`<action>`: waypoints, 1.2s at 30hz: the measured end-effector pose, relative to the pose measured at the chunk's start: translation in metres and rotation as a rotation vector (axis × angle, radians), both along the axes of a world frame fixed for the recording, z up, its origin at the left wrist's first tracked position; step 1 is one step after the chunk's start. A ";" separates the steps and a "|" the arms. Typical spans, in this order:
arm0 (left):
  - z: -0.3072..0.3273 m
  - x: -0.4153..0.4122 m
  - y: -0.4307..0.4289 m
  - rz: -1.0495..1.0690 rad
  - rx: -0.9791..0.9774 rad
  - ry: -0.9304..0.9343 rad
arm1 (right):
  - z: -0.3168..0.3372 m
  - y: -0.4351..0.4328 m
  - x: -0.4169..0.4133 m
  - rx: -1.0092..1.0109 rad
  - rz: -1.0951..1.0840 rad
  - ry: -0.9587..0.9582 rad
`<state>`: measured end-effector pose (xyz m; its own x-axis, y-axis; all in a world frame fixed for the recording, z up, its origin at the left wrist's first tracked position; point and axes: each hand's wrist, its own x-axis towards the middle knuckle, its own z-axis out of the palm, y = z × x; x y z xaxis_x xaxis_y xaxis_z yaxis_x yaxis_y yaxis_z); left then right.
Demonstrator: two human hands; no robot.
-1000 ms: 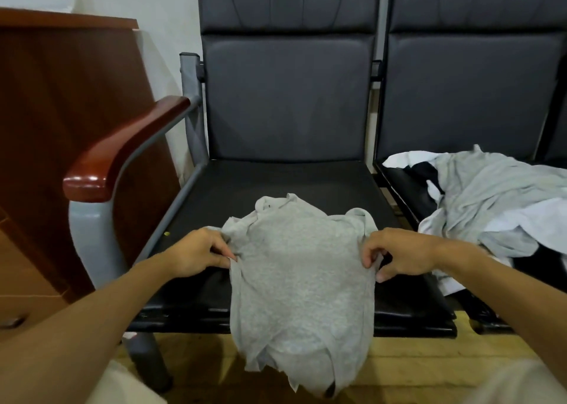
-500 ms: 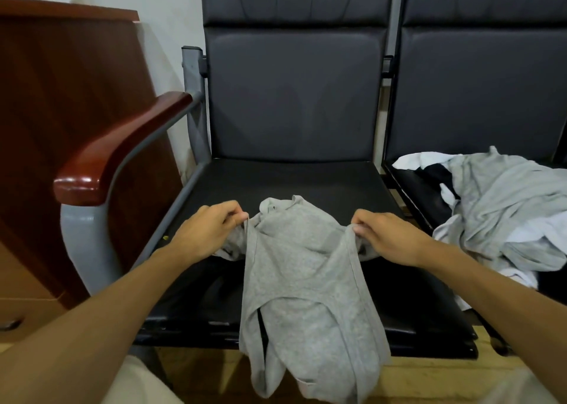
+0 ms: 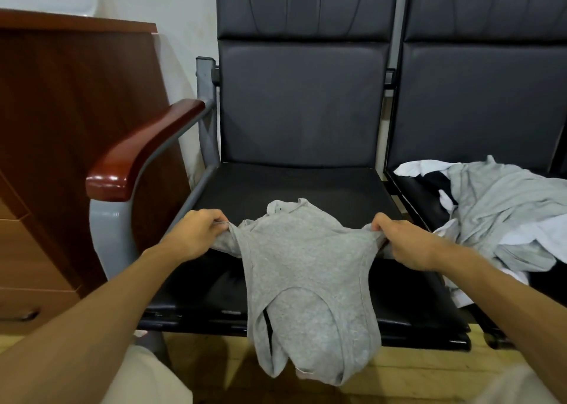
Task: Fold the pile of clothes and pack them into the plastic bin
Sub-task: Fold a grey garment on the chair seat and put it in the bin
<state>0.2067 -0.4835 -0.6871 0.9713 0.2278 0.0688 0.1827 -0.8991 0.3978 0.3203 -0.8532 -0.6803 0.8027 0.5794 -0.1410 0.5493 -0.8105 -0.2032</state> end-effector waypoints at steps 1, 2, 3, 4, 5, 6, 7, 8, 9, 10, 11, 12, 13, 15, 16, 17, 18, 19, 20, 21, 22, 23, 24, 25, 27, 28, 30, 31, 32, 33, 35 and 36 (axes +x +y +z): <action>0.001 -0.001 -0.001 0.010 -0.006 -0.008 | 0.000 0.001 -0.002 0.023 0.024 0.020; 0.002 -0.003 -0.003 0.018 -0.014 -0.013 | 0.002 0.003 -0.004 0.040 0.032 0.034; 0.003 -0.003 -0.004 0.025 -0.023 -0.018 | 0.003 0.004 -0.006 0.049 0.034 0.037; 0.003 -0.004 -0.005 0.030 -0.029 -0.025 | 0.005 0.005 -0.009 0.046 0.036 0.027; 0.004 -0.005 -0.007 0.038 -0.037 -0.036 | 0.006 0.006 -0.011 0.046 0.047 0.011; 0.006 -0.007 -0.007 0.052 -0.048 -0.049 | 0.008 0.007 -0.015 0.052 0.059 -0.002; 0.007 -0.009 -0.007 0.074 -0.064 -0.066 | 0.009 0.007 -0.018 0.072 0.073 -0.009; 0.008 -0.011 -0.007 0.104 -0.079 -0.082 | 0.010 0.006 -0.020 0.094 0.083 -0.013; 0.010 -0.013 -0.007 0.137 -0.085 -0.102 | 0.011 0.005 -0.021 0.115 0.091 -0.022; 0.013 -0.016 -0.007 0.176 -0.083 -0.122 | 0.012 0.003 -0.022 0.121 0.093 -0.036; 0.016 -0.019 -0.007 0.222 -0.080 -0.140 | 0.013 0.001 -0.023 0.116 0.100 -0.058; 0.018 -0.022 -0.007 0.263 -0.086 -0.160 | 0.015 0.000 -0.024 0.106 0.111 -0.082; 0.019 -0.025 -0.006 0.295 -0.101 -0.175 | 0.015 -0.001 -0.025 0.095 0.127 -0.111; 0.022 -0.030 -0.005 0.330 -0.128 -0.179 | 0.015 -0.003 -0.028 0.089 0.157 -0.162; 0.023 -0.033 -0.005 0.334 -0.138 -0.169 | 0.014 -0.003 -0.029 0.090 0.160 -0.183; 0.024 -0.034 -0.006 0.327 -0.145 -0.162 | 0.013 -0.002 -0.029 0.092 0.148 -0.199; 0.024 -0.035 -0.007 0.313 -0.158 -0.158 | 0.013 -0.002 -0.029 0.110 0.127 -0.206; 0.023 -0.035 -0.010 0.294 -0.172 -0.164 | 0.013 -0.001 -0.030 0.133 0.093 -0.203; 0.023 -0.035 -0.014 0.272 -0.186 -0.176 | 0.013 0.000 -0.031 0.157 0.051 -0.191; 0.024 -0.035 -0.019 0.248 -0.200 -0.193 | 0.015 0.001 -0.032 0.175 0.004 -0.171; 0.024 -0.035 -0.024 0.227 -0.215 -0.214 | 0.017 0.002 -0.034 0.196 -0.042 -0.145; 0.026 -0.034 -0.030 0.213 -0.232 -0.233 | 0.020 0.005 -0.037 0.223 -0.094 -0.114; 0.028 -0.033 -0.036 0.212 -0.260 -0.249 | 0.024 0.007 -0.040 0.257 -0.157 -0.080; 0.033 -0.034 -0.042 0.219 -0.296 -0.259 | 0.027 0.011 -0.043 0.287 -0.226 -0.044; 0.043 -0.034 -0.050 0.238 -0.372 -0.261 | 0.036 0.017 -0.049 0.307 -0.309 0.009; 0.050 -0.035 -0.052 0.221 -0.387 -0.253 | 0.042 0.020 -0.051 0.309 -0.314 0.015; 0.068 -0.038 -0.055 0.146 -0.375 -0.235 | 0.059 0.024 -0.059 0.365 -0.305 0.021; 0.080 -0.040 -0.056 0.108 -0.376 -0.230 | 0.070 0.025 -0.063 0.412 -0.289 0.022; 0.093 -0.044 -0.058 0.070 -0.384 -0.229 | 0.082 0.026 -0.067 0.457 -0.268 0.007; 0.107 -0.047 -0.061 0.030 -0.396 -0.233 | 0.095 0.026 -0.072 0.486 -0.246 -0.018; 0.137 -0.057 -0.068 -0.043 -0.406 -0.246 | 0.124 0.027 -0.082 0.509 -0.215 -0.065; 0.153 -0.061 -0.070 -0.078 -0.385 -0.249 | 0.140 0.026 -0.087 0.506 -0.203 -0.086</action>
<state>0.1456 -0.5540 -0.5340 0.9513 0.2089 0.2267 -0.0232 -0.6848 0.7283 0.2330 -0.8271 -0.5407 0.9017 0.3906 0.1856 0.4240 -0.7147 -0.5563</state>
